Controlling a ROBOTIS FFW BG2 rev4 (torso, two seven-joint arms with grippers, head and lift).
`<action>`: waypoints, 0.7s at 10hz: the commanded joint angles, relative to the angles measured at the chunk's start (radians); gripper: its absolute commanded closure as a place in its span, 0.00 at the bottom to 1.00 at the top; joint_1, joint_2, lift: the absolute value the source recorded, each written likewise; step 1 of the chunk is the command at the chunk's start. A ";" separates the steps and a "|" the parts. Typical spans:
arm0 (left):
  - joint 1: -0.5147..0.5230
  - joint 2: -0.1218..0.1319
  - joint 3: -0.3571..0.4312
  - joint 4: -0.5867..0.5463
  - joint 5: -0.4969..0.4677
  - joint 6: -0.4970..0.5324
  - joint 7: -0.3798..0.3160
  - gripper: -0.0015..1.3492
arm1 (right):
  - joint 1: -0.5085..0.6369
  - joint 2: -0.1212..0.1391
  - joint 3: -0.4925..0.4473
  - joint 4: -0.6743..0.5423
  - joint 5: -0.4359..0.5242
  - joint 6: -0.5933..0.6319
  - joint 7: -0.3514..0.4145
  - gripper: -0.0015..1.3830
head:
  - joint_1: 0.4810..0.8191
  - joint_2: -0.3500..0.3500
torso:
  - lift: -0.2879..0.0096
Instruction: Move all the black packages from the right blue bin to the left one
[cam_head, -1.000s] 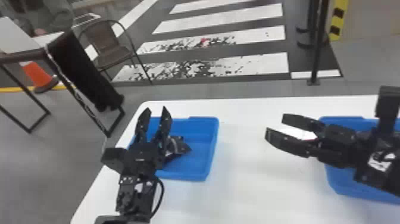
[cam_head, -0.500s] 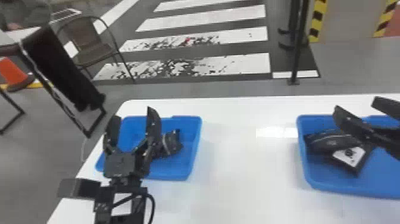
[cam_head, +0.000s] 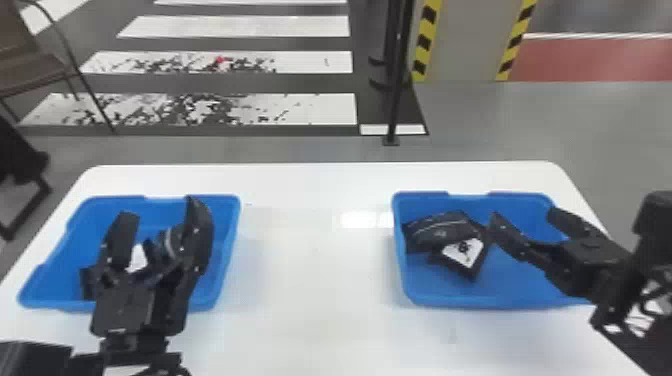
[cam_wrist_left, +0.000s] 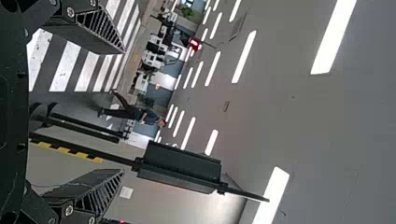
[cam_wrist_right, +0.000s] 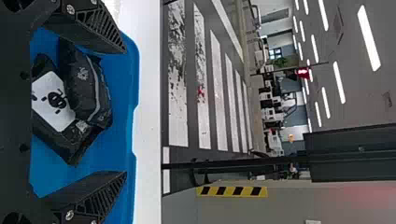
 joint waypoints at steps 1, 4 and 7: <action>0.004 0.007 -0.020 0.000 0.002 0.023 0.000 0.11 | -0.053 -0.001 0.027 0.085 0.015 0.006 0.001 0.08 | 0.63 0.47 | 0.45; 0.006 0.008 -0.024 0.000 0.012 0.052 -0.006 0.11 | -0.109 -0.005 0.065 0.139 0.031 0.121 -0.022 0.08 | 0.63 0.45 | 0.45; 0.006 0.008 -0.018 0.000 0.016 0.077 -0.016 0.11 | -0.134 -0.011 0.115 0.124 0.029 0.259 -0.094 0.08 | 0.63 0.45 | 0.45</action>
